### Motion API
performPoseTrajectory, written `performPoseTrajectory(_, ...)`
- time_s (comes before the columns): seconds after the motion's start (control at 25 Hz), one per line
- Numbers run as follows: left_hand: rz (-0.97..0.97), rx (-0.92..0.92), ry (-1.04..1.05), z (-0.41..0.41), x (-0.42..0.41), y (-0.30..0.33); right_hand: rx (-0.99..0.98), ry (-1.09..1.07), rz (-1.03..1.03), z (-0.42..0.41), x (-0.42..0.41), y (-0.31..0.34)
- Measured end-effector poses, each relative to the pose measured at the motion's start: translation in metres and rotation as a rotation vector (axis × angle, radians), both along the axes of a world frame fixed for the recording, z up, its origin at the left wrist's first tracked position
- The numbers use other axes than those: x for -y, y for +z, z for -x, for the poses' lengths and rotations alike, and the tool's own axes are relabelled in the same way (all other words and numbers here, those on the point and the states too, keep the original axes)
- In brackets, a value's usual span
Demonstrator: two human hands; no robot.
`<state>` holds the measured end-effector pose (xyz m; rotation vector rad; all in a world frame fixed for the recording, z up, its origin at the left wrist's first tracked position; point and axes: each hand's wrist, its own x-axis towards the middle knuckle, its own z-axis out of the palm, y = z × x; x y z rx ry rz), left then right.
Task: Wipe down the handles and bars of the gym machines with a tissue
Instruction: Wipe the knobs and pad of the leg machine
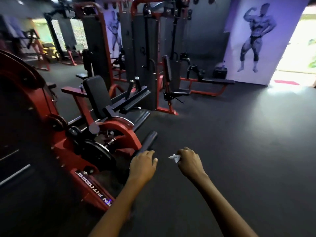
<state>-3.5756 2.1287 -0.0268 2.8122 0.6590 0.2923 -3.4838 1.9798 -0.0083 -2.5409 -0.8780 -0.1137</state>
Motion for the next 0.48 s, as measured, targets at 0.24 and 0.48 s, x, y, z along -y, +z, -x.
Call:
performPoseTrajectory(0.24,0.023,0.145,0.112,-0.158,-0.055,-0.005,-0.004,0.12,0.059,-0.171,-0.059,0.009)
performPoseTrajectory(0.48,0.018,0.141,0.183,-0.287,-0.117,-0.009,-0.077,0.174,0.023,-0.32,-0.129,0.007)
